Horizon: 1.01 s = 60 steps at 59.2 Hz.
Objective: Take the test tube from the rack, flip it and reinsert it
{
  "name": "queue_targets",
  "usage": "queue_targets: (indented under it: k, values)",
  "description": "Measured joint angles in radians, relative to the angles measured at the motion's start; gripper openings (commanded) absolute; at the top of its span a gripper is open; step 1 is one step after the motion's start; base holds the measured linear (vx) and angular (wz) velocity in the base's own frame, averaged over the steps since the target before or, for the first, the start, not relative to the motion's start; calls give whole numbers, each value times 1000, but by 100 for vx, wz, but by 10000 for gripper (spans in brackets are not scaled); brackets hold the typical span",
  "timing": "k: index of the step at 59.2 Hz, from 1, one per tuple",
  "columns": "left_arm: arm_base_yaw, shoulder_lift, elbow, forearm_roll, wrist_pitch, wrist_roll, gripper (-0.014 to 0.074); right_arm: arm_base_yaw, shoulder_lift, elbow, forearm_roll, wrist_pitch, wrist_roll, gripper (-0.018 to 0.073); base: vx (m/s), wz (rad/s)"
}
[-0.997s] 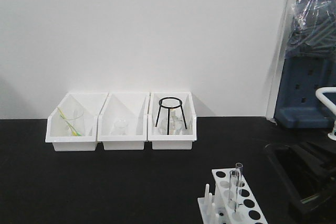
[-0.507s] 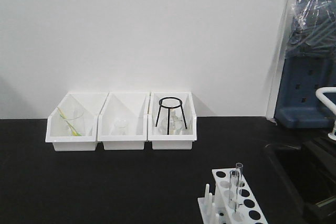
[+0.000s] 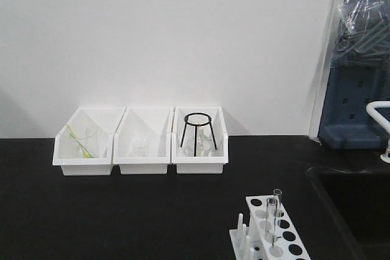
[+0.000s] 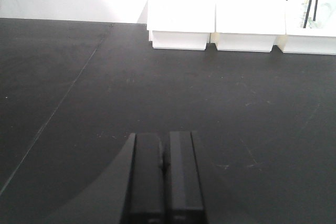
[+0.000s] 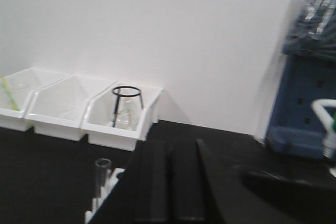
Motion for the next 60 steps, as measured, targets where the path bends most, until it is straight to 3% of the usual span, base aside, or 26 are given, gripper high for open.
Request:
queue_targets:
  k: [5, 12, 19, 28, 60]
  values:
    - [0, 0, 0, 0, 0, 0, -6, -102, -149, 135, 30, -2, 0, -12, 0, 0]
    - [0, 0, 0, 0, 0, 0, -6, -166, -337, 320, 40, 6, 0, -12, 0, 0]
    - [0, 0, 0, 0, 0, 0, -6, -173, -493, 378, 40, 105, 0, -12, 0, 0]
    - [0, 0, 0, 0, 0, 0, -6, -174, -516, 379, 35, 162, 0, -12, 0, 0]
    - [0, 0, 0, 0, -1, 0, -6, -174, -518, 379, 33, 182, 0, -12, 0, 0]
